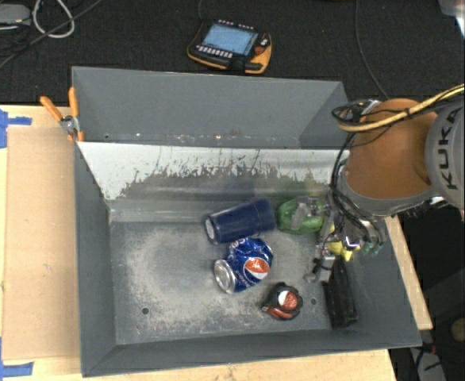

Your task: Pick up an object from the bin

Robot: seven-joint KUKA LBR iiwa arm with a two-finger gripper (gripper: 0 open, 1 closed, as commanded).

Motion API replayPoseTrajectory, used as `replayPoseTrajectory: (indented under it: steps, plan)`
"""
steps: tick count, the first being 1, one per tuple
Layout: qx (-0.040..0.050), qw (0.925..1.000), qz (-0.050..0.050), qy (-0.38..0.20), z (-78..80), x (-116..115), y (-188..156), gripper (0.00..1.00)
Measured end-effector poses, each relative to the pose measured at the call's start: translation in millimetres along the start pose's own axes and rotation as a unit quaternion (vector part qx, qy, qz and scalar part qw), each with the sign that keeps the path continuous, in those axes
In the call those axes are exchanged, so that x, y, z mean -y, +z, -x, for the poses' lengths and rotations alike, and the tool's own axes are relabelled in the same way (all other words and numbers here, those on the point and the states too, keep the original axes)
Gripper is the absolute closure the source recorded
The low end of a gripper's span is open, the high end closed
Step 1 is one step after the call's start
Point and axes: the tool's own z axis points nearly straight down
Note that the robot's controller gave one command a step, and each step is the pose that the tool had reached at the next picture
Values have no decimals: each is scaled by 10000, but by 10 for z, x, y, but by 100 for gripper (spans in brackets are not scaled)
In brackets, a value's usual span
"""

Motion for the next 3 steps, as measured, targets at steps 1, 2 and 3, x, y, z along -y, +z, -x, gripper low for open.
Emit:
replayPoseTrajectory:
  steps: [1,2,3]
  plan:
    - [38,10000,-4,-15,17,-4,-46,0]
    - [27,9915,-2,-1299,-555,-235,769,0]
    - [45,9859,-9,-1671,-694,-401,532,0]
